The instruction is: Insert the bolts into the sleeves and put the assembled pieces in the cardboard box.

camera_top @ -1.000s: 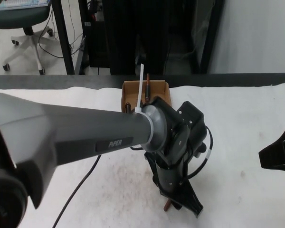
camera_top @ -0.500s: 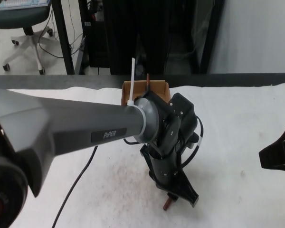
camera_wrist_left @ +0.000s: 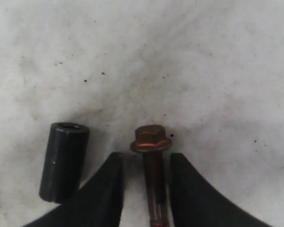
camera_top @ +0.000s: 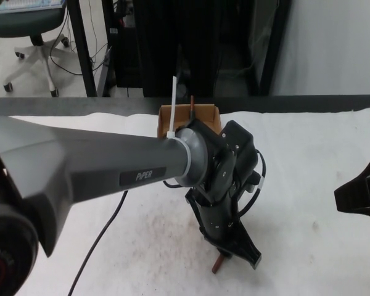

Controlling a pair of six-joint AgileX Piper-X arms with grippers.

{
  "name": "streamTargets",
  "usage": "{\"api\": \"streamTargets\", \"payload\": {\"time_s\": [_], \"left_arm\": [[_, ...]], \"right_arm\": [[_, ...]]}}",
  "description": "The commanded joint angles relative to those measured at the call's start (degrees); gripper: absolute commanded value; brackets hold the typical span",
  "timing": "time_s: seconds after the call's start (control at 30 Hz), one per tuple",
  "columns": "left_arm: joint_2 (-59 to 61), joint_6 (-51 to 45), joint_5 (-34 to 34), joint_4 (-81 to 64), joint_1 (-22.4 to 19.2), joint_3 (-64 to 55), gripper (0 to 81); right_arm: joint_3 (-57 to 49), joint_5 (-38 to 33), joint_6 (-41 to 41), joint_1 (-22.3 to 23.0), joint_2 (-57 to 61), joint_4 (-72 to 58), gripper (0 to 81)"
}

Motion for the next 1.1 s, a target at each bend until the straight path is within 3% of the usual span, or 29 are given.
{"api": "streamTargets", "payload": {"time_s": [0.0, 0.2, 0.33, 0.57, 0.67, 0.8, 0.87, 0.93, 1.03, 1.07], "left_arm": [[1.22, 0.00, 2.35, -0.88, -0.53, -0.11, 18.5], [1.22, 0.00, 2.76, -2.72, -0.53, -0.11, 17.5], [1.74, 0.00, 1.14, -2.54, -0.53, -0.11, 11.0], [2.51, 5.52, 1.14, 1.06, -0.38, -0.11, 12.0], [2.51, 6.86, 1.14, 1.18, -0.38, -0.11, 16.1], [2.51, 7.26, 1.14, 1.18, -0.38, -0.11, 29.1], [2.51, 7.26, 1.14, 0.84, -0.38, -0.11, 29.6], [2.51, 7.26, 0.68, 0.66, -0.38, -0.11, 24.7], [2.51, 9.81, 0.68, 0.93, -0.38, -0.11, 0.5], [2.51, 10.65, 0.68, 1.08, -0.38, -0.11, 0.2]], "right_arm": [[-0.14, -0.82, -0.37, -0.15, -0.40, -0.47, 0.3], [-0.14, -0.82, -0.37, -0.15, -0.40, -0.47, 0.3], [-0.14, -0.82, -0.37, -0.15, -0.40, -0.47, 0.3], [-0.14, -0.82, -0.37, -0.15, -0.40, -0.35, 0.3], [-0.14, -0.82, -0.37, -0.15, -0.40, -0.35, 0.3], [-0.14, -0.82, -0.37, -0.15, -0.40, -0.35, 0.3], [-0.14, -0.82, -0.37, -0.15, -0.40, -0.35, 0.3], [-0.14, -0.82, -0.37, -0.15, -0.40, -0.35, 0.3], [-0.14, -0.82, -0.37, -0.15, -0.40, -0.35, 0.3], [-0.14, -0.82, -0.37, -0.15, -0.40, -0.35, 0.3]]}}
